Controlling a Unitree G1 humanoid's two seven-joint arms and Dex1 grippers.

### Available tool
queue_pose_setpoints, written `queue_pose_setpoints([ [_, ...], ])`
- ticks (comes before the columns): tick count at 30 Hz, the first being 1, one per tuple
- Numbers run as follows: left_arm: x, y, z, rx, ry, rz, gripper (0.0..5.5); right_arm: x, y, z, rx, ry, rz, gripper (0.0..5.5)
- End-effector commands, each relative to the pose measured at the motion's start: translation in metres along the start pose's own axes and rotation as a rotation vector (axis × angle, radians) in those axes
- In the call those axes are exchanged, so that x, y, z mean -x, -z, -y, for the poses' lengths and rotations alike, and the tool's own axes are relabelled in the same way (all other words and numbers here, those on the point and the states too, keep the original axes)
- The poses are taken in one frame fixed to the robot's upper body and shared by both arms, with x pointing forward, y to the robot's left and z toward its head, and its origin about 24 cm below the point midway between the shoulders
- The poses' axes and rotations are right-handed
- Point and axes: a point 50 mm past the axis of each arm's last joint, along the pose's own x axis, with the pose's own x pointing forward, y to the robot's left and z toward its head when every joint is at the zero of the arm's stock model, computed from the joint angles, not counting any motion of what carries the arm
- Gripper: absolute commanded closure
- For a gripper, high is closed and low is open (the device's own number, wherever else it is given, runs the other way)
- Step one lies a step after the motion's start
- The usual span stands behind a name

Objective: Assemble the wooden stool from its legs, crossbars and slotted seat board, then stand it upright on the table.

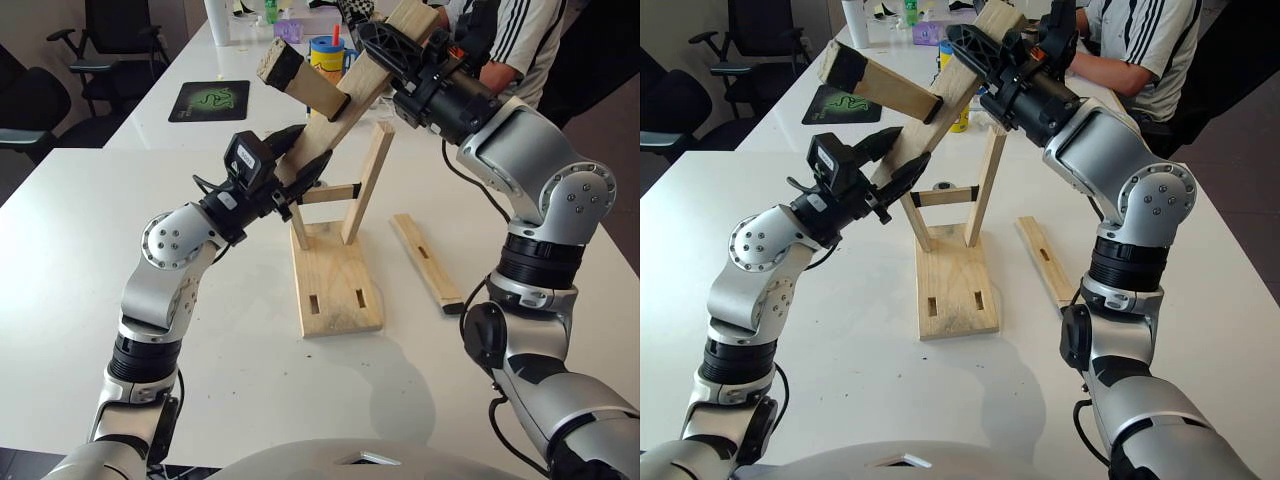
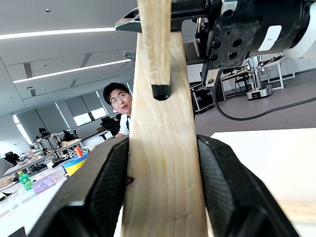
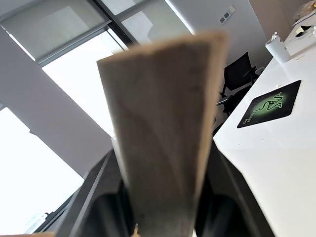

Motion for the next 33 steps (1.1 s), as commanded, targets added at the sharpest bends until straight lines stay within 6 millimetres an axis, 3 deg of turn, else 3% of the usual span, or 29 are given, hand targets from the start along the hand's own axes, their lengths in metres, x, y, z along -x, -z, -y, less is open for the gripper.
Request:
queue_pose_setpoints([
  [1, 0.002, 0.002, -0.001, -0.004, -0.017, -0.015, 3.46, 0.000, -0.002, 0.001, 0.024, 0.010, 0.002, 4.42],
  [7, 0.003, 0.004, -0.001, 0.028, -0.039, -0.013, 3.46, 0.003, 0.001, 0.009, 0.043, 0.048, 0.014, 4.44],
  [8, 0.003, 0.005, -0.002, 0.041, -0.048, -0.011, 3.09, 0.004, 0.001, 0.011, 0.053, 0.061, 0.026, 4.44],
  [14, 0.021, 0.019, 0.005, 0.154, -0.044, -0.077, 2.35, 0.019, -0.009, 0.026, 0.098, 0.154, 0.108, 4.48],
  [17, 0.043, 0.040, 0.024, 0.234, 0.059, -0.240, 1.90, 0.033, -0.009, 0.035, 0.122, 0.210, 0.110, 4.48],
  [23, 0.078, 0.074, 0.072, 0.320, 0.340, -0.534, 1.88, 0.055, -0.009, 0.049, 0.149, 0.271, 0.105, 4.48],
  [33, 0.081, 0.104, 0.097, 0.289, 0.503, -0.684, 1.88, 0.062, 0.002, 0.055, 0.144, 0.271, 0.100, 4.48],
])
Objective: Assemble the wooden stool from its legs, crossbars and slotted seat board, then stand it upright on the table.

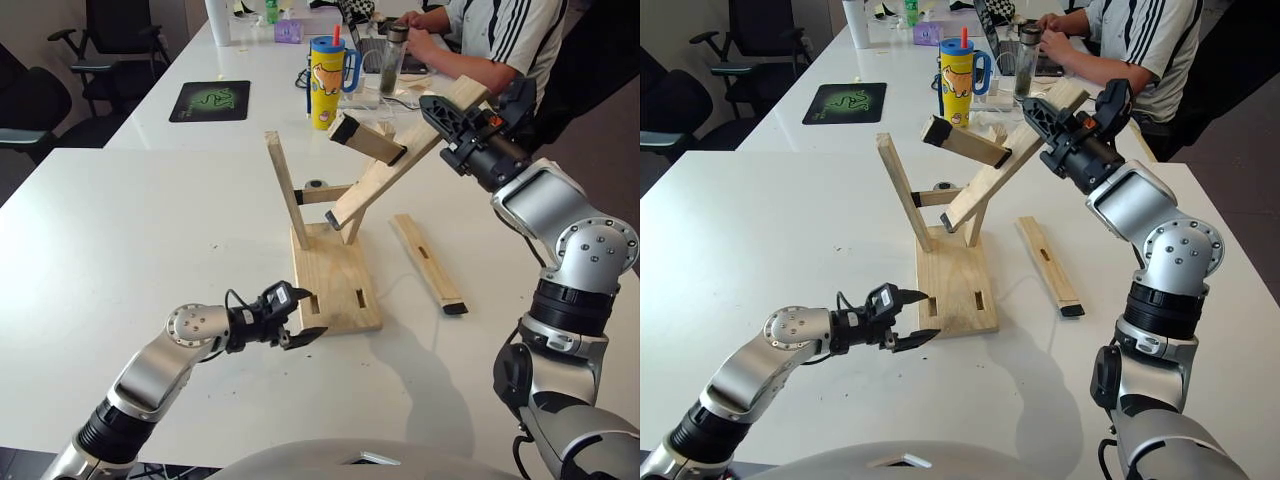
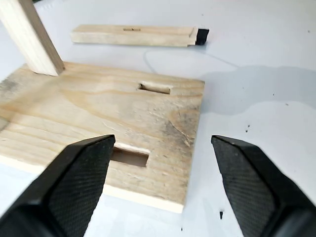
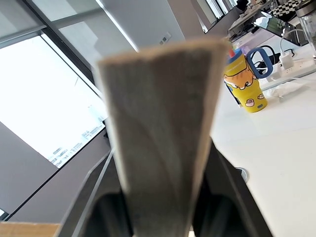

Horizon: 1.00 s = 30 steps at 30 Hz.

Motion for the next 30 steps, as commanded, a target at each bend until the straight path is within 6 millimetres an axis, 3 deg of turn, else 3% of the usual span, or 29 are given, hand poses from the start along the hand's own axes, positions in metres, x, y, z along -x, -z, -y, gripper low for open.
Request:
queue_pose_setpoints([
  [1, -0.007, 0.010, -0.003, -0.019, 0.001, -0.055, 1.88, 0.003, 0.000, -0.004, 0.004, -0.029, 0.017, 4.48],
  [5, -0.020, 0.016, -0.021, -0.024, -0.128, -0.028, 1.88, 0.001, 0.001, -0.005, 0.002, -0.035, 0.017, 4.48],
  [11, -0.041, 0.009, -0.051, 0.032, -0.310, 0.116, 1.88, 0.002, 0.006, -0.004, 0.012, -0.032, 0.009, 4.48],
  [16, -0.047, 0.002, -0.070, 0.019, -0.416, 0.179, 1.88, 0.001, 0.005, 0.006, 0.118, 0.055, 0.016, 4.48],
  [24, -0.037, -0.003, -0.058, 0.069, -0.392, 0.282, 1.88, 0.005, 0.022, 0.028, 0.253, 0.183, -0.041, 4.48],
  [30, -0.025, -0.001, -0.058, 0.122, -0.459, 0.314, 1.88, 0.012, 0.044, 0.047, 0.161, 0.290, -0.002, 4.48],
])
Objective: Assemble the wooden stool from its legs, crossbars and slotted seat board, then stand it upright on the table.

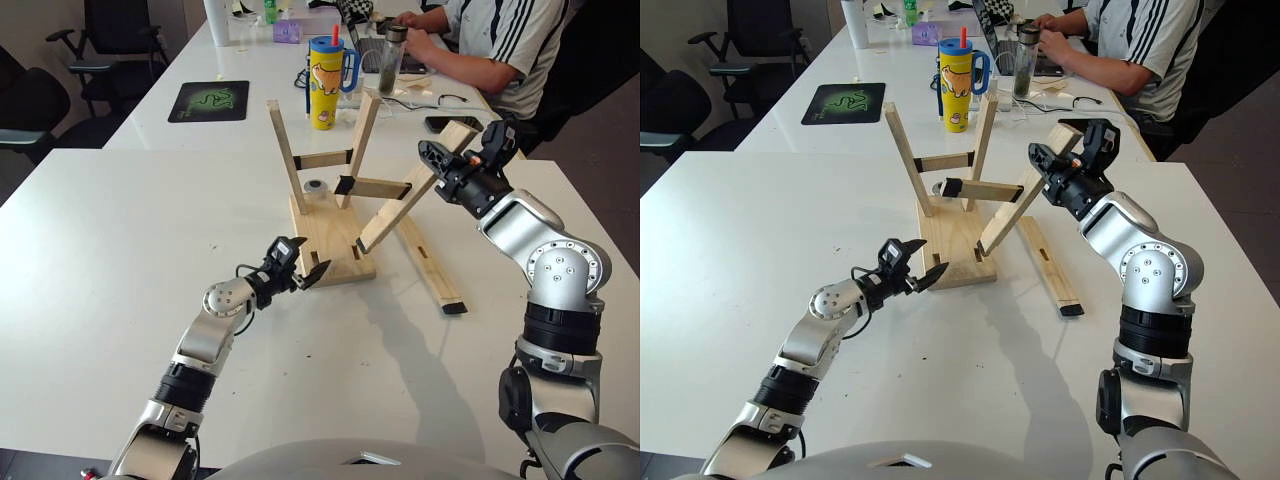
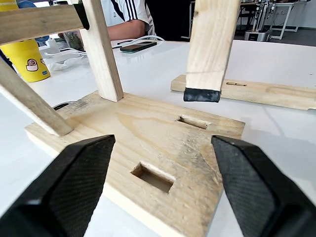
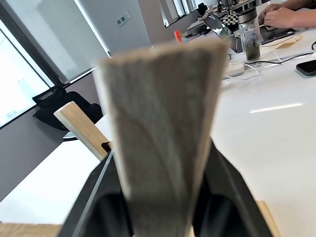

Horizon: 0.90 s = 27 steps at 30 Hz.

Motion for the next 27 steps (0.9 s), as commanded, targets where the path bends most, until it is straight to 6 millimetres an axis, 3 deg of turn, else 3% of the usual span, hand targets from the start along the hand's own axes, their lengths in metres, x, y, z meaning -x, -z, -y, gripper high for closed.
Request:
queue_pose_setpoints([
  [1, 0.008, -0.003, -0.005, 0.028, -0.053, 0.014, 1.88, 0.001, 0.019, 0.007, -0.100, 0.066, 0.027, 4.48],
  [7, 0.011, -0.006, -0.011, 0.025, -0.086, 0.027, 1.88, 0.002, 0.039, 0.012, -0.025, 0.116, 0.018, 4.48],
  [15, 0.010, -0.010, -0.012, 0.027, -0.100, 0.046, 1.88, -0.001, 0.048, 0.021, 0.018, 0.177, 0.076, 4.48],
  [23, 0.011, -0.010, -0.008, 0.034, -0.107, 0.050, 1.88, -0.003, 0.070, 0.006, 0.327, 0.142, 0.037, 4.48],
  [27, 0.014, -0.008, -0.010, 0.037, -0.113, 0.044, 1.88, -0.001, 0.079, 0.001, 0.336, 0.110, 0.041, 4.48],
])
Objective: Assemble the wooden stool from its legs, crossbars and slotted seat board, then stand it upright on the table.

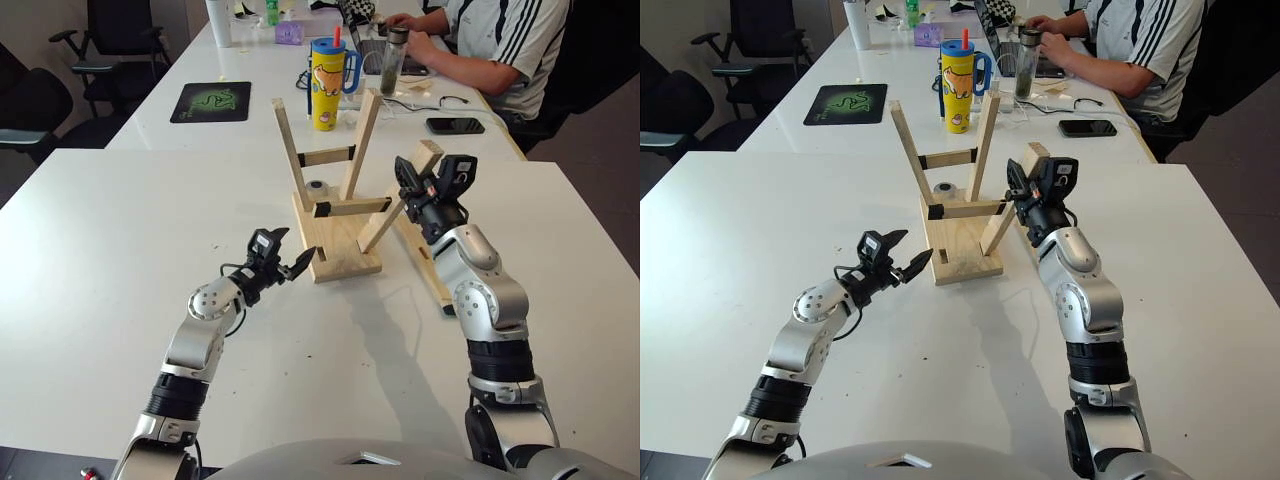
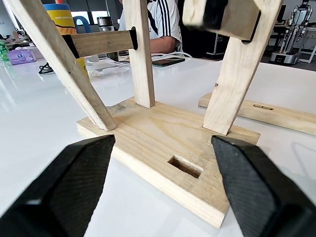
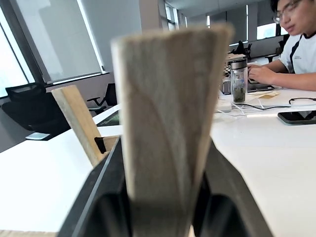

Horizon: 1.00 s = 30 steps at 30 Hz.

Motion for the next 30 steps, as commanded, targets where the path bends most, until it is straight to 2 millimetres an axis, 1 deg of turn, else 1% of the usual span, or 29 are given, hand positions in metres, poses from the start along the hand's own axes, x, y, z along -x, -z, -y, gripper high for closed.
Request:
queue_pose_setpoints([
  [1, 0.004, 0.002, -0.002, 0.005, -0.013, -0.010, 1.88, 0.012, 0.027, 0.011, 0.039, 0.060, -0.108, 4.48],
  [6, 0.010, 0.006, -0.004, 0.011, -0.028, -0.028, 1.88, 0.012, 0.021, 0.005, -0.028, 0.055, -0.067, 4.48],
  [10, 0.011, 0.008, -0.005, 0.011, -0.035, -0.035, 1.88, 0.012, 0.015, 0.008, -0.056, 0.094, -0.046, 4.48],
  [11, 0.011, 0.007, -0.006, 0.009, -0.036, -0.035, 1.88, 0.012, 0.010, 0.006, -0.059, 0.097, -0.030, 4.12],
  [15, 0.011, 0.007, -0.006, -0.012, -0.028, -0.043, 1.88, 0.004, -0.023, -0.009, -0.067, 0.065, 0.069, 3.62],
  [16, 0.011, 0.006, -0.006, -0.012, -0.029, -0.042, 1.88, 0.002, -0.033, -0.012, -0.074, 0.061, 0.102, 3.41],
  [19, 0.011, 0.007, -0.006, -0.013, -0.029, -0.043, 1.88, -0.002, -0.064, -0.018, -0.077, 0.058, 0.195, 3.41],
  [24, 0.012, 0.007, -0.006, -0.016, -0.031, -0.043, 1.88, -0.007, -0.100, -0.018, -0.025, 0.058, 0.299, 3.41],
  [25, 0.012, 0.006, -0.006, -0.017, -0.034, -0.042, 1.88, -0.008, -0.104, -0.017, -0.022, 0.058, 0.307, 3.41],
  [27, 0.011, 0.007, -0.006, -0.018, -0.035, -0.041, 1.88, -0.011, -0.102, -0.014, -0.020, 0.058, 0.294, 3.41],
  [30, 0.010, 0.007, -0.005, -0.018, -0.034, -0.041, 1.88, -0.017, -0.074, -0.013, -0.062, 0.003, 0.121, 3.41],
])
